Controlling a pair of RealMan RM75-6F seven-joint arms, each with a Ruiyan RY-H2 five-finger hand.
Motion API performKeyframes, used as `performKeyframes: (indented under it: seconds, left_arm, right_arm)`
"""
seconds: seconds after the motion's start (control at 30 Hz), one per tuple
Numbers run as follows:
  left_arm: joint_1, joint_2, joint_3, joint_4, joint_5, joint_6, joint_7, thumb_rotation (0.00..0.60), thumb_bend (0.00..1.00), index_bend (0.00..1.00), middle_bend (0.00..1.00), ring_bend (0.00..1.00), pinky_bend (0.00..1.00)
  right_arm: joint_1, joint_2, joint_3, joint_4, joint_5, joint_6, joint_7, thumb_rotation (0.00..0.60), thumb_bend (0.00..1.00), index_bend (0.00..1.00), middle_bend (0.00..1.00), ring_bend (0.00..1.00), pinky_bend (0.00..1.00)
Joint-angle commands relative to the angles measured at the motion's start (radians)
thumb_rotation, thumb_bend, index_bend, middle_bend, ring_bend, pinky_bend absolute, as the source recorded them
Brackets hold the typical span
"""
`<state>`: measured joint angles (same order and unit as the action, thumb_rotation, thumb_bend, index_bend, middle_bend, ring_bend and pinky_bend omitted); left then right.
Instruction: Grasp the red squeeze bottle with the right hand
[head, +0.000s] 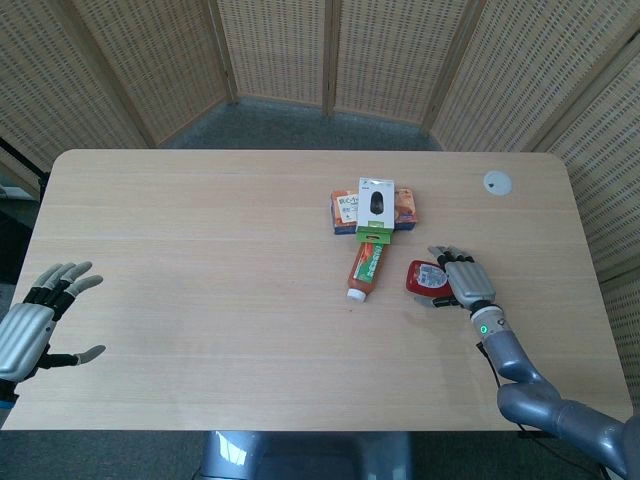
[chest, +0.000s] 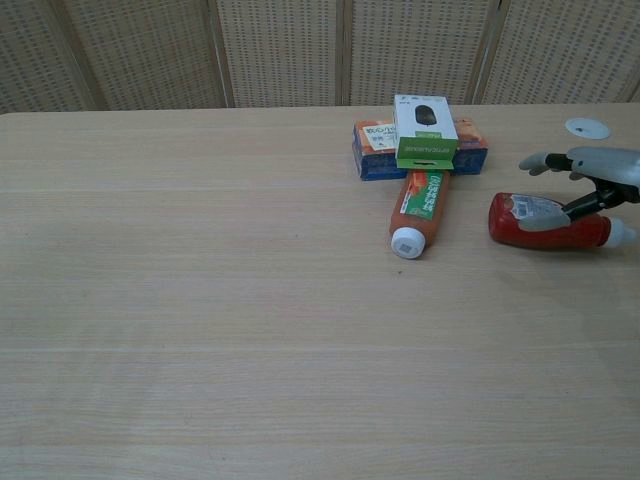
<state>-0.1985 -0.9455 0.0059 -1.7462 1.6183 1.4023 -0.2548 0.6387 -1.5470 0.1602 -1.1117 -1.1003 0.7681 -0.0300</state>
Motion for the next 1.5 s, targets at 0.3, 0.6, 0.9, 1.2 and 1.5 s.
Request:
performKeyframes:
  seconds: [0.3, 0.6, 0.9, 1.2, 1.5]
  left_arm:
    - [0.008, 0.005, 0.006, -0.003, 0.000, 0.008, -0.002, 0.600, 0.00, 0.17, 0.05, 0.00, 0.00]
    - [0.011, 0.008, 0.009, -0.004, 0.001, 0.010, -0.005, 0.600, 0.00, 0.16, 0.04, 0.00, 0.00]
    - [0.014, 0.006, 0.010, 0.000, 0.002, 0.013, -0.016, 0.600, 0.00, 0.16, 0.03, 0.00, 0.00]
    - [0.020, 0.005, 0.011, 0.010, 0.001, 0.020, -0.025, 0.600, 0.00, 0.16, 0.03, 0.00, 0.00]
    - [0.022, 0.003, 0.012, 0.014, 0.000, 0.021, -0.030, 0.600, 0.00, 0.16, 0.02, 0.00, 0.00]
  right_arm:
    - [-0.018, -0.102, -0.002, 0.138, -0.048, 0.056, 0.051, 0.373, 0.04, 0.00, 0.00, 0.00, 0.00]
    - [-0.028, -0.152, -0.001, 0.215, -0.079, 0.074, 0.088, 0.586, 0.10, 0.00, 0.00, 0.00, 0.00]
    - [-0.023, -0.154, 0.012, 0.220, -0.097, 0.071, 0.109, 0.600, 0.10, 0.00, 0.00, 0.00, 0.00]
    - [-0.022, -0.169, 0.022, 0.230, -0.087, 0.061, 0.087, 0.600, 0.10, 0.11, 0.15, 0.01, 0.08]
    - [-0.025, -0.188, 0.034, 0.252, -0.088, 0.075, 0.092, 0.600, 0.11, 0.41, 0.41, 0.29, 0.36]
